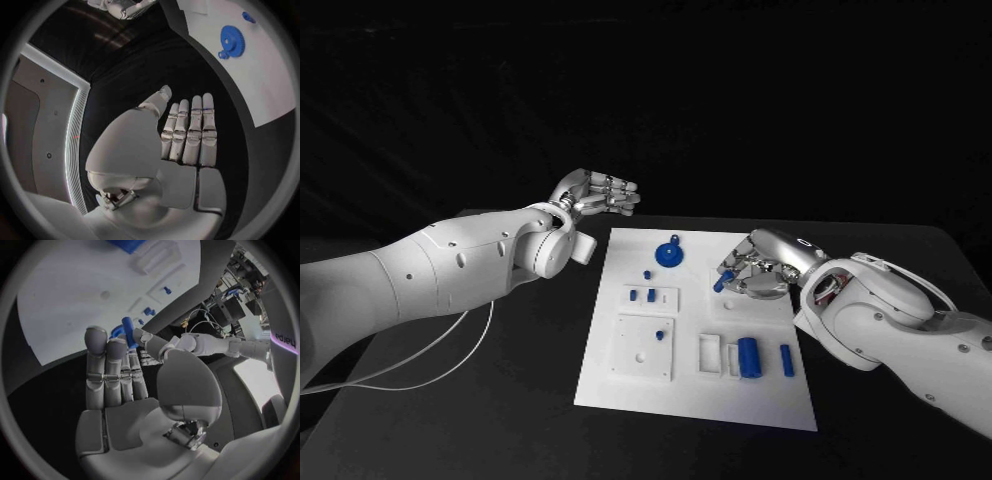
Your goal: Assemble the parts on the task board
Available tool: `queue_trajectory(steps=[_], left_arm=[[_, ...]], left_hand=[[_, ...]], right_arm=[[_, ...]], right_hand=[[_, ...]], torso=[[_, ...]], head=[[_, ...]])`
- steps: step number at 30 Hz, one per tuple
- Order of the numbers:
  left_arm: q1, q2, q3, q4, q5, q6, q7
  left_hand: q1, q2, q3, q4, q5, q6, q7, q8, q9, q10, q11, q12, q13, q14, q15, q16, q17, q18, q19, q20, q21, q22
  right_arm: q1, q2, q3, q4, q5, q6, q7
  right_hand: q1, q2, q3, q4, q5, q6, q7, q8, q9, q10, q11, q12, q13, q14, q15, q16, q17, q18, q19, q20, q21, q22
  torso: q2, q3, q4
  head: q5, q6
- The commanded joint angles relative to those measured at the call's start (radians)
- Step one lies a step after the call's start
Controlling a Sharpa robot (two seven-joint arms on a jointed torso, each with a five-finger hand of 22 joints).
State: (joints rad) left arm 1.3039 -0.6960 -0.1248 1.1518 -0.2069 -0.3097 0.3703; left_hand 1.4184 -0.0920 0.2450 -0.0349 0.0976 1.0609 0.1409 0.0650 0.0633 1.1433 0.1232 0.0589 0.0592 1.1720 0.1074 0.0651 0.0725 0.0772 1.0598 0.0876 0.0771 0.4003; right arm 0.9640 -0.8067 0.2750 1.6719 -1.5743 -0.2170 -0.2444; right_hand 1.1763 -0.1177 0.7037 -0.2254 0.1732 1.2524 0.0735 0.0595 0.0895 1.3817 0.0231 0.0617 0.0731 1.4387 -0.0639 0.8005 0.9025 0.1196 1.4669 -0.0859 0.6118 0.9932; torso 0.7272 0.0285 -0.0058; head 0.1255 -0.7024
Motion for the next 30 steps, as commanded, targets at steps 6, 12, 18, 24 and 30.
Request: queue_trajectory(steps=[6,12,18,24,30], left_arm=[[-0.001,0.009,0.001,-0.007,0.007,0.012,0.009],[-0.002,0.020,0.001,-0.018,0.016,0.011,0.009],[-0.003,0.029,0.000,-0.024,0.028,0.012,0.009],[-0.004,0.037,0.000,-0.027,0.030,0.013,0.010],[-0.004,0.041,0.000,-0.028,0.026,0.015,0.010]], left_hand=[[-0.005,0.008,-0.002,0.001,-0.003,-0.006,-0.002,-0.003,0.000,-0.003,0.000,-0.001,0.000,-0.005,0.005,-0.004,0.000,0.006,-0.002,0.006,-0.004,-0.001],[-0.005,0.009,-0.003,0.003,-0.003,-0.004,-0.002,-0.002,0.000,-0.001,-0.001,-0.001,0.000,-0.004,0.004,-0.004,0.000,0.004,-0.003,0.006,-0.004,-0.007],[-0.004,0.011,-0.001,0.003,-0.002,-0.003,-0.003,-0.002,0.000,0.001,-0.001,-0.001,0.000,-0.002,0.004,-0.003,0.000,0.004,-0.003,0.006,-0.004,-0.008],[-0.003,0.010,0.000,0.002,-0.002,-0.002,-0.003,-0.003,0.000,0.002,-0.002,-0.001,-0.001,-0.001,0.003,-0.004,0.000,0.002,-0.004,0.004,-0.003,-0.008],[-0.003,0.010,0.000,0.002,-0.002,-0.002,-0.003,-0.003,0.000,0.002,-0.002,-0.001,-0.001,-0.001,0.003,-0.004,0.000,0.002,-0.004,0.004,-0.003,-0.008]], right_arm=[[-0.001,0.042,-0.012,0.043,0.013,-0.008,0.050],[-0.001,0.090,-0.051,0.054,-0.013,0.009,0.063],[-0.001,0.138,-0.091,0.049,-0.054,0.011,0.075],[-0.002,0.175,-0.133,0.037,-0.106,0.014,0.086],[-0.002,0.196,-0.171,0.016,-0.165,0.007,0.088]], right_hand=[[0.003,0.022,-0.008,-0.007,-0.004,0.006,0.001,0.005,0.001,0.019,-0.012,0.003,-0.002,-0.001,-0.009,-0.008,0.003,0.018,0.041,-0.010,0.001,-0.001],[0.002,0.024,-0.013,-0.007,0.000,0.005,0.001,0.005,0.001,0.018,-0.012,0.003,-0.002,-0.003,-0.008,-0.010,0.005,0.017,0.039,-0.009,-0.002,-0.001],[0.003,0.026,-0.019,-0.011,0.005,0.004,0.002,0.005,0.002,0.017,-0.012,0.003,-0.002,-0.005,-0.008,-0.010,0.006,0.016,0.039,-0.009,-0.004,0.000],[0.003,0.027,-0.019,-0.011,0.007,0.004,0.002,0.005,0.002,0.016,-0.012,0.003,-0.002,-0.004,-0.008,-0.011,0.006,0.016,0.039,-0.009,-0.005,0.000],[0.002,0.029,-0.020,-0.015,0.006,0.004,0.002,0.005,0.001,0.016,-0.012,0.003,-0.002,-0.003,-0.008,-0.008,0.010,0.015,0.041,-0.009,0.010,0.013]], torso=[[-0.001,-0.0012,-0.0005],[-0.001,-0.0004,0.0002],[0.001,0.0003,0.0022],[0.001,-0.0010,0.0018],[0.001,-0.0006,0.0008]], head=[[0.018,-0.003],[0.038,-0.010],[0.059,-0.023],[0.064,-0.028],[0.072,-0.029]])
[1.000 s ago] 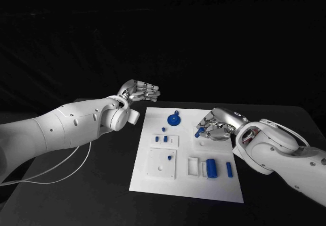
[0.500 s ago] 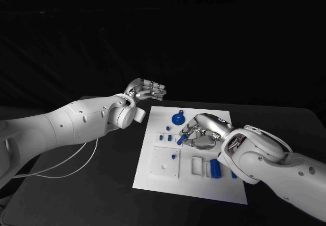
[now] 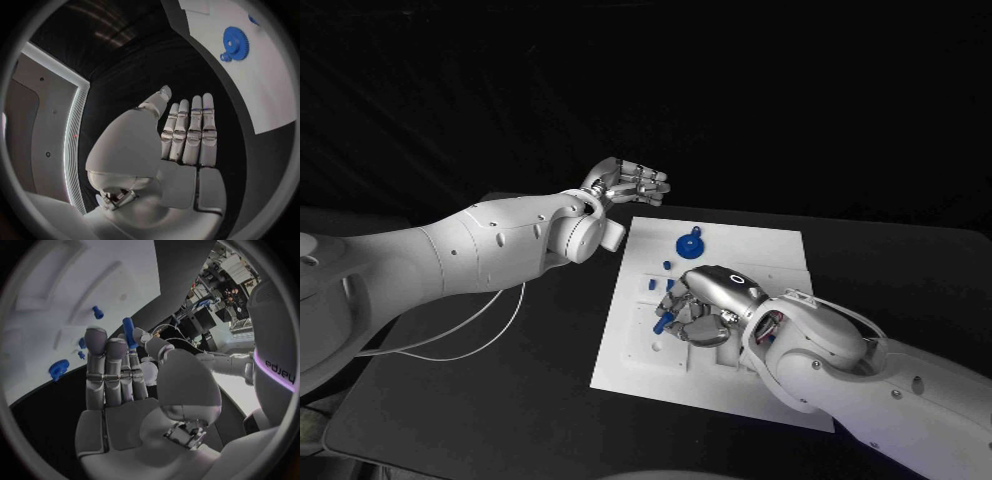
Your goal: Assemble the parts on the task board
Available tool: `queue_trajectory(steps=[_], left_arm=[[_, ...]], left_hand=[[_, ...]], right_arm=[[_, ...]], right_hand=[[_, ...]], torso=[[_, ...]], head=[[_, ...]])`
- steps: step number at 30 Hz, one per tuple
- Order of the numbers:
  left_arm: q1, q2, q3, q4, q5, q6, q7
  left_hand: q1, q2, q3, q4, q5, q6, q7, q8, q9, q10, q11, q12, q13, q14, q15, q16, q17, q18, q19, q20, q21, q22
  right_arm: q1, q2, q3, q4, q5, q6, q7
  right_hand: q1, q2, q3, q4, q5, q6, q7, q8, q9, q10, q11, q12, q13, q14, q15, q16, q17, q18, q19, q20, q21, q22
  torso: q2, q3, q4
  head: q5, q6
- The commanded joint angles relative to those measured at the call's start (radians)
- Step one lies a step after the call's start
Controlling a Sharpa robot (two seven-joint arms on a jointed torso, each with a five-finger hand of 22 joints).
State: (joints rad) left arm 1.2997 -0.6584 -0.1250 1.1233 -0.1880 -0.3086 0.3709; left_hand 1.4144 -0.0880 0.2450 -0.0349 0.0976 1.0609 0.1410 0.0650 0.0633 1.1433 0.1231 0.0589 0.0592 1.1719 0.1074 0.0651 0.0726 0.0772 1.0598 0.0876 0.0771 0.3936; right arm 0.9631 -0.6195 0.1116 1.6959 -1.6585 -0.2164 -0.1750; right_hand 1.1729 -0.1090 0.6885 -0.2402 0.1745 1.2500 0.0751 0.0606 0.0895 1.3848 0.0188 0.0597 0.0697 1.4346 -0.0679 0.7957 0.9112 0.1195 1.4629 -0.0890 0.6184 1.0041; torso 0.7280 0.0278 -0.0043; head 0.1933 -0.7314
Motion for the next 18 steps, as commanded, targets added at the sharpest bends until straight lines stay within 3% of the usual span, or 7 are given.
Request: queue_trajectory(steps=[1,11,18], left_arm=[[0.000,0.003,0.001,0.001,0.007,0.014,0.010],[0.000,0.006,0.000,0.004,0.003,0.019,0.009],[-0.001,0.006,0.000,0.006,0.002,0.021,0.008]], left_hand=[[0.001,0.006,0.000,0.002,-0.002,-0.002,-0.003,-0.003,0.000,0.002,-0.002,-0.001,0.000,-0.001,0.003,-0.004,0.000,0.002,-0.004,0.005,-0.003,-0.002],[0.001,0.006,0.000,0.002,-0.002,-0.002,-0.003,-0.003,0.000,0.002,-0.002,-0.001,0.000,-0.001,0.003,-0.004,0.000,0.002,-0.004,0.005,-0.003,-0.002],[0.001,0.006,0.000,0.002,-0.002,-0.002,-0.003,-0.003,0.000,0.002,-0.002,-0.001,0.000,-0.001,0.003,-0.004,0.000,0.002,-0.004,0.005,-0.003,-0.002]], right_arm=[[-0.001,0.013,-0.011,-0.012,-0.086,0.005,0.017],[-0.002,0.042,-0.042,-0.036,-0.116,0.003,0.014],[-0.003,0.047,-0.051,-0.040,-0.134,0.013,0.007]], right_hand=[[0.006,0.020,-0.004,-0.001,0.004,0.007,0.000,0.004,0.001,0.013,-0.007,0.005,0.002,0.001,-0.004,-0.003,0.001,0.016,0.044,-0.006,0.004,0.003],[0.005,0.020,-0.003,-0.002,0.003,0.006,0.000,0.004,0.001,0.013,-0.007,0.005,0.002,0.000,-0.004,-0.004,0.002,0.016,0.043,-0.005,0.002,0.003],[0.004,0.020,-0.003,-0.003,0.004,0.006,0.000,0.004,0.001,0.013,-0.007,0.005,0.001,-0.001,-0.003,-0.004,0.002,0.015,0.042,-0.005,0.002,0.006]], torso=[[0.001,0.0005,-0.0005],[0.000,-0.0001,-0.0004],[0.000,-0.0001,-0.0013]], head=[[0.004,-0.003],[0.014,-0.007],[0.017,-0.006]])
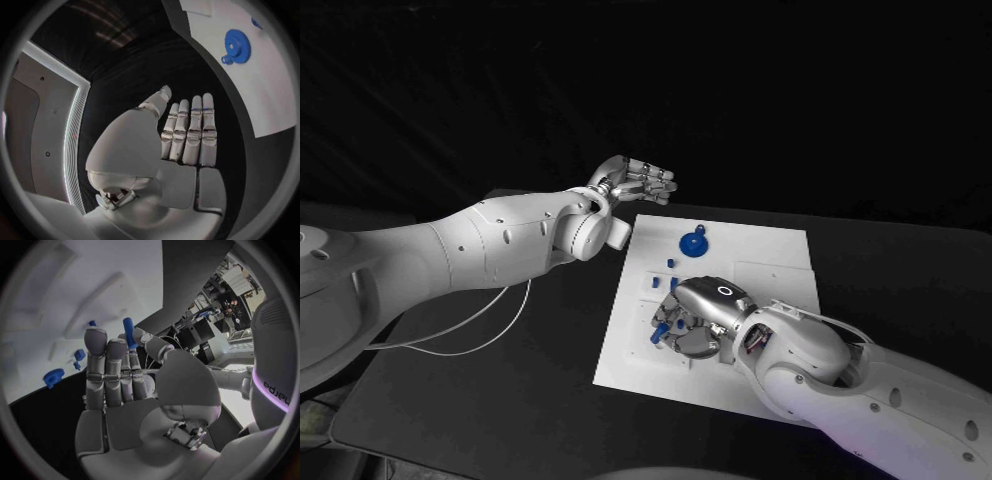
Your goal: Assemble the parts on the task board
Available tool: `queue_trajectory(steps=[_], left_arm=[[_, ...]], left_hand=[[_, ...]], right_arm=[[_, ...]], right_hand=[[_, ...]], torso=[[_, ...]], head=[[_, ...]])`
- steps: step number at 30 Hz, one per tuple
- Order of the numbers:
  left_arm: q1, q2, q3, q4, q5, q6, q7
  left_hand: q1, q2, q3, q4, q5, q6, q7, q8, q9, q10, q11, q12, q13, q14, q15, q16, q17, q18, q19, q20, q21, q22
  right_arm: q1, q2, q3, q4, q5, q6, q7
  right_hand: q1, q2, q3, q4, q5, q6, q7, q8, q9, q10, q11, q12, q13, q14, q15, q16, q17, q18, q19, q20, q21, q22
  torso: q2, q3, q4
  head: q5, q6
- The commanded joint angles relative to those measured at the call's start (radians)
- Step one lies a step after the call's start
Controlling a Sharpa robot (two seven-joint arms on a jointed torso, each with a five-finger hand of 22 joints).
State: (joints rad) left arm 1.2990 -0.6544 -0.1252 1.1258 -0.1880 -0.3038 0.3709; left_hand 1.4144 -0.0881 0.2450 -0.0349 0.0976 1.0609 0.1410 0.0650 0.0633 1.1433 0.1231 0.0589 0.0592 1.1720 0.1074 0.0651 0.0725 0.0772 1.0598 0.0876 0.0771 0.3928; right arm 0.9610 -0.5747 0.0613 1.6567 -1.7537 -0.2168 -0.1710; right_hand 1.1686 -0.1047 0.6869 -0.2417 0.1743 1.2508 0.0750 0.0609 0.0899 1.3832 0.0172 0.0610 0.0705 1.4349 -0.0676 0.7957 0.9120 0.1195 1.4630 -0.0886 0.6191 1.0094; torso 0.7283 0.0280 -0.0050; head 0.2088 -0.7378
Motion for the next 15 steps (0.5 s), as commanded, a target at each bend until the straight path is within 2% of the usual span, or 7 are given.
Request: queue_trajectory(steps=[1,15], left_arm=[[0.000,0.002,0.001,0.003,0.002,0.016,0.008],[0.000,0.001,0.000,0.003,0.002,0.019,0.006]], left_hand=[[0.001,0.006,0.000,0.002,-0.002,-0.002,-0.003,-0.003,0.000,0.002,-0.002,-0.001,-0.001,-0.001,0.003,-0.004,0.000,0.002,-0.004,0.004,-0.003,-0.001],[-0.001,0.006,0.000,0.003,-0.002,-0.004,-0.003,-0.002,0.000,0.000,-0.001,-0.001,0.000,-0.003,0.004,-0.004,0.000,0.002,-0.005,0.005,-0.003,-0.004]], right_arm=[[-0.001,0.002,-0.002,-0.001,-0.040,0.018,0.002],[-0.001,0.000,-0.004,0.001,-0.056,0.048,-0.006]], right_hand=[[0.008,0.016,-0.002,-0.003,0.003,0.006,0.000,0.004,0.000,0.015,-0.005,0.003,0.000,-0.001,-0.004,-0.004,0.001,0.015,0.042,-0.005,0.001,0.003],[0.008,0.018,-0.003,-0.004,0.000,0.006,0.001,0.004,0.000,0.014,-0.005,0.003,0.000,-0.001,-0.004,-0.005,0.001,0.016,0.043,-0.005,-0.002,0.004]], torso=[[-0.001,-0.0003,-0.0007],[-0.001,0.0000,-0.0007]], head=[[0.001,0.000],[0.004,-0.005]])
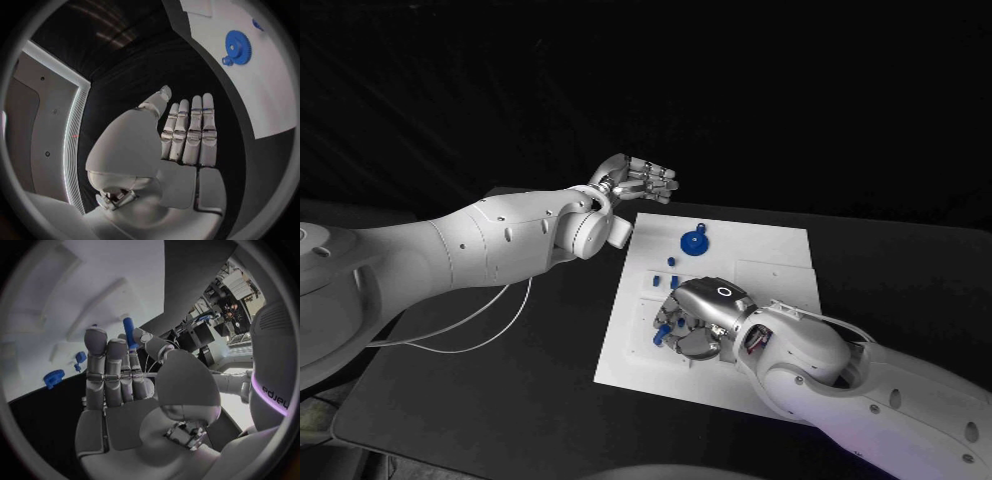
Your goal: Assemble the parts on the task board
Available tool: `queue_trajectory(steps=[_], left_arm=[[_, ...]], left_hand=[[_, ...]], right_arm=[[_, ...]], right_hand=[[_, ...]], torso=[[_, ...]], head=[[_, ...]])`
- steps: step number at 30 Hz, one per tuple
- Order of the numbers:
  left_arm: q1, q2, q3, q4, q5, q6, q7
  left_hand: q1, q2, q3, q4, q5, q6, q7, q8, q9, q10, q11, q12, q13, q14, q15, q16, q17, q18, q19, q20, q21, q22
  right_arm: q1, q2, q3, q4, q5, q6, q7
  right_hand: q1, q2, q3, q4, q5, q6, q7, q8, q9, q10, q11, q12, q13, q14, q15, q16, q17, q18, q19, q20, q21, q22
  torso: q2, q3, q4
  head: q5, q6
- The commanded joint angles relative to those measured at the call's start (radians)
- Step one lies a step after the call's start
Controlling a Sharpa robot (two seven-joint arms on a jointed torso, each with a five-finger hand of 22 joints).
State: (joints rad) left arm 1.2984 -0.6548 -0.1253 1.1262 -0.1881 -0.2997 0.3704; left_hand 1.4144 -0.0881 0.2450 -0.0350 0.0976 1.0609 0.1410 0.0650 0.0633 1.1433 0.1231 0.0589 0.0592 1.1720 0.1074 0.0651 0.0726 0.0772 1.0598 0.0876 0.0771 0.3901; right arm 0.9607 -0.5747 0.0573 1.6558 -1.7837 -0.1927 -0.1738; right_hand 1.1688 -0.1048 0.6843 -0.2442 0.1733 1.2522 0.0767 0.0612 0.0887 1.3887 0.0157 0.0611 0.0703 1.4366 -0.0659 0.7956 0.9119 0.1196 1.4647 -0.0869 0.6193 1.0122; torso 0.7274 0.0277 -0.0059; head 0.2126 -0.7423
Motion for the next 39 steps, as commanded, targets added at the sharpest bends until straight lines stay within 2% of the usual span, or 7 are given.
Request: queue_trajectory(steps=[1,9,18,27,39], left_arm=[[0.000,0.001,0.000,0.002,0.002,0.015,0.006],[0.000,0.001,0.000,0.001,0.002,0.015,0.005],[0.000,0.001,0.000,0.001,0.002,0.016,0.006],[0.000,0.001,0.000,0.001,0.002,0.017,0.005],[-0.001,0.003,0.000,0.000,0.002,0.021,0.003]], left_hand=[[-0.001,0.006,0.000,0.003,-0.002,-0.004,-0.003,-0.002,0.000,0.000,-0.001,-0.001,0.000,-0.003,0.004,-0.004,0.000,0.002,-0.005,0.005,-0.003,-0.001],[-0.001,0.006,0.000,0.003,-0.002,-0.004,-0.003,-0.002,0.000,0.000,-0.001,-0.001,0.000,-0.003,0.004,-0.004,0.000,0.002,-0.005,0.005,-0.003,-0.001],[-0.001,0.007,0.000,0.004,-0.003,-0.004,-0.003,-0.003,0.000,-0.001,-0.001,-0.001,0.000,-0.004,0.004,-0.004,0.000,0.002,-0.005,0.005,-0.003,-0.003],[-0.001,0.007,0.000,0.004,-0.003,-0.004,-0.003,-0.003,0.000,-0.001,-0.001,-0.001,0.000,-0.004,0.004,-0.004,0.000,0.002,-0.005,0.005,-0.003,-0.003],[-0.001,0.007,-0.002,0.005,-0.003,-0.005,-0.003,-0.002,0.000,-0.002,0.000,-0.001,0.000,-0.005,0.005,-0.004,0.000,0.002,-0.004,0.006,-0.003,-0.007]], right_arm=[[-0.001,-0.001,0.000,0.002,-0.028,0.026,-0.004],[-0.001,-0.005,-0.001,0.004,-0.044,0.051,-0.015],[-0.001,-0.003,-0.001,0.002,-0.079,0.056,-0.039],[-0.001,0.002,-0.002,0.002,-0.118,0.068,-0.059],[-0.001,0.020,-0.009,0.006,-0.140,0.075,-0.069]], right_hand=[[0.008,0.018,0.000,-0.002,0.001,0.004,-0.001,0.004,0.001,0.009,-0.004,0.003,0.000,-0.003,-0.005,-0.005,0.001,0.016,0.041,-0.007,-0.002,0.001],[0.008,0.019,-0.001,-0.004,0.001,0.006,-0.002,0.004,0.001,0.010,-0.004,0.003,0.001,-0.003,-0.006,-0.005,0.001,0.015,0.041,-0.007,-0.002,0.005],[0.006,0.019,0.001,-0.007,-0.002,0.007,-0.002,0.003,0.001,0.011,-0.004,0.003,0.001,-0.004,-0.006,-0.005,0.002,0.015,0.041,-0.008,-0.003,0.009],[0.005,0.018,0.008,-0.008,-0.008,0.007,-0.002,0.003,0.000,0.011,-0.004,0.003,0.001,-0.006,-0.006,-0.006,0.001,0.015,0.040,-0.007,-0.005,0.013],[0.004,0.012,0.001,-0.006,-0.002,0.002,0.000,0.003,-0.005,0.003,-0.002,0.002,-0.001,-0.007,-0.003,-0.007,-0.002,0.015,0.039,-0.006,-0.020,0.013]], torso=[[0.000,0.0006,0.0004],[0.000,0.0007,-0.0003],[0.000,0.0000,0.0007],[0.000,-0.0003,0.0000],[0.000,-0.0004,0.0004]], head=[[-0.001,0.000],[0.000,-0.002],[-0.004,0.001],[-0.005,-0.001],[-0.007,-0.003]])
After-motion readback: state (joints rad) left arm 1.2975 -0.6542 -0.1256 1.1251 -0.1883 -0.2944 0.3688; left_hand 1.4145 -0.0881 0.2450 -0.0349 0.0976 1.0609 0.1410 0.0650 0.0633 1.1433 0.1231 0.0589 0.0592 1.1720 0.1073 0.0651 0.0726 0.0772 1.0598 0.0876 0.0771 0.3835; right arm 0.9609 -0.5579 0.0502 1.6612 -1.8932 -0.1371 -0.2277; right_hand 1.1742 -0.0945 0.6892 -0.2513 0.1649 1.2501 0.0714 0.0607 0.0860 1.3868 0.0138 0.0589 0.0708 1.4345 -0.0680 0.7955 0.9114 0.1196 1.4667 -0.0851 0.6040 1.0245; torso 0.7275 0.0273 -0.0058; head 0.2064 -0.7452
